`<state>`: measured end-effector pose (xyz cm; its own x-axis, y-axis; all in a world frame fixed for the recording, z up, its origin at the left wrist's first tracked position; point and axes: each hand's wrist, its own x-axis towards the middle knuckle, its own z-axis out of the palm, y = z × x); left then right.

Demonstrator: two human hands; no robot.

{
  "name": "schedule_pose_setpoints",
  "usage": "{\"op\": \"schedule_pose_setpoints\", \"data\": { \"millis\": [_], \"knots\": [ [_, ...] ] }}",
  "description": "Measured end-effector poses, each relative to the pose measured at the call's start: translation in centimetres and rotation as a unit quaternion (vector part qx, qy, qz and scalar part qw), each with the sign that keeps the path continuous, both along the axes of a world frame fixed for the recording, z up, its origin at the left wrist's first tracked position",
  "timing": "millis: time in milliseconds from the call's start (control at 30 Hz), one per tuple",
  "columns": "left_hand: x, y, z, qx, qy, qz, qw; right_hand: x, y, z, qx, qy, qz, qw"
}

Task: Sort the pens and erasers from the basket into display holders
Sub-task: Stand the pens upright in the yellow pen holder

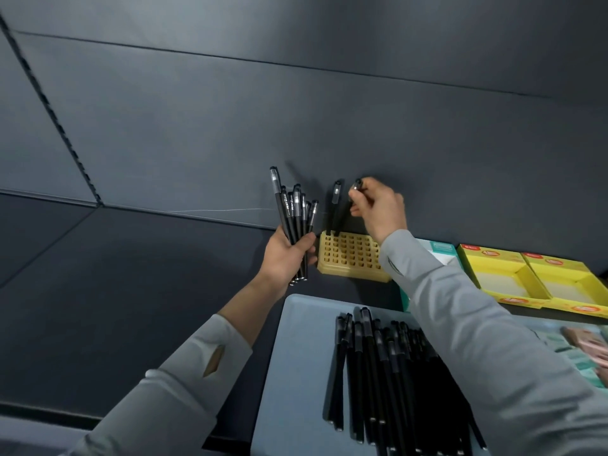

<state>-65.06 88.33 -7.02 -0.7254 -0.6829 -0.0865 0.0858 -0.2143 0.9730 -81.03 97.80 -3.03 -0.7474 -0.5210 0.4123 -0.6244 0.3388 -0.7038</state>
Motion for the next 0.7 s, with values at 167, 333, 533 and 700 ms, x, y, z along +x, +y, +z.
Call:
{"op": "schedule_pose_setpoints", "data": {
  "millis": [167, 333, 533, 700],
  "knots": [
    [-0.2, -0.1, 0.0, -0.004, 0.014, -0.022, 1.000, -0.2, -0.3, -0.8, 0.009, -0.004, 0.012, 1.000],
    [-0.6, 0.5, 0.5, 0.012, 0.046, -0.037, 0.998, 0.4, 0.6, 0.3, 0.017, 0.047, -0.038, 0.998],
    [-1.7, 1.6, 0.9, 0.008, 0.059, -0.058, 0.997, 3.3, 1.7, 1.7, 0.005, -0.072, 0.067, 0.995],
    [-1.8, 2.1, 0.8, -0.010, 0.040, -0.052, 0.998, 2.9, 2.1, 1.8, -0.021, -0.181, 0.101, 0.978]
  ]
}}
